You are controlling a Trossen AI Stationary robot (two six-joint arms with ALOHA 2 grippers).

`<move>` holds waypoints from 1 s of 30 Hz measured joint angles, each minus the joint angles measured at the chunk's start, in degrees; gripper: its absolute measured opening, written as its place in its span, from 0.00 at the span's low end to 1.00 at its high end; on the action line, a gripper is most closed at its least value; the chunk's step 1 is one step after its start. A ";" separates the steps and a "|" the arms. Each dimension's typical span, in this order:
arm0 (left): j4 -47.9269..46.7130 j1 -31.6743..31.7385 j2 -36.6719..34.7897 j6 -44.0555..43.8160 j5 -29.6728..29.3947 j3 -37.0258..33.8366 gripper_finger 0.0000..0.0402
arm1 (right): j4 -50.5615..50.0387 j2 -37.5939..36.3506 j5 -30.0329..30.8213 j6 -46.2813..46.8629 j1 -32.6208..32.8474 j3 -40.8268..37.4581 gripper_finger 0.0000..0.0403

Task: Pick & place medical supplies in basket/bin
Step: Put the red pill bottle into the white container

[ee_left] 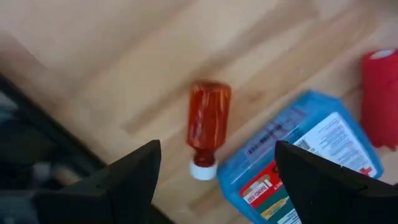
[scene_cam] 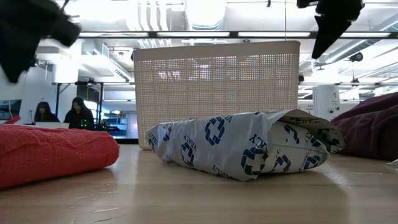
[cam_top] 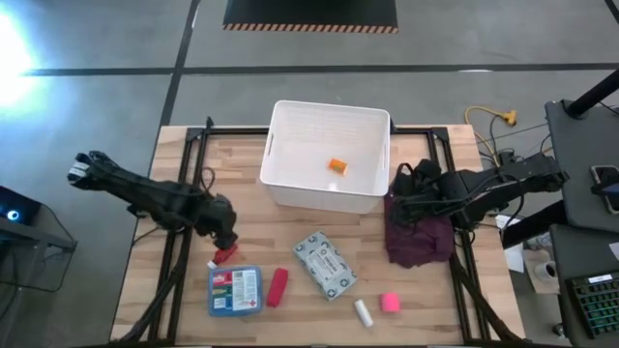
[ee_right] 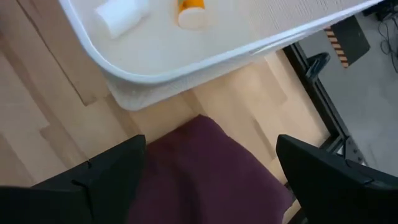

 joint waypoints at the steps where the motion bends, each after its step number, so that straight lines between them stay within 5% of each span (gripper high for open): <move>1: 2.91 -0.57 -0.44 -1.49 1.61 -2.57 0.74 | 0.03 0.01 -0.17 0.19 -0.14 -0.26 0.87; 8: 13.76 -2.30 0.03 -5.79 3.63 -12.64 0.74 | 0.72 0.00 -2.84 0.29 -0.59 -1.90 0.87; 18: 20.68 -2.28 1.61 -5.55 3.11 -16.45 0.75 | 1.09 0.00 -3.45 0.28 -1.04 -2.79 0.87; 30: 23.60 -2.28 11.80 0.56 3.70 -17.11 0.77 | 1.29 0.00 -3.43 -0.08 -3.10 -2.97 0.87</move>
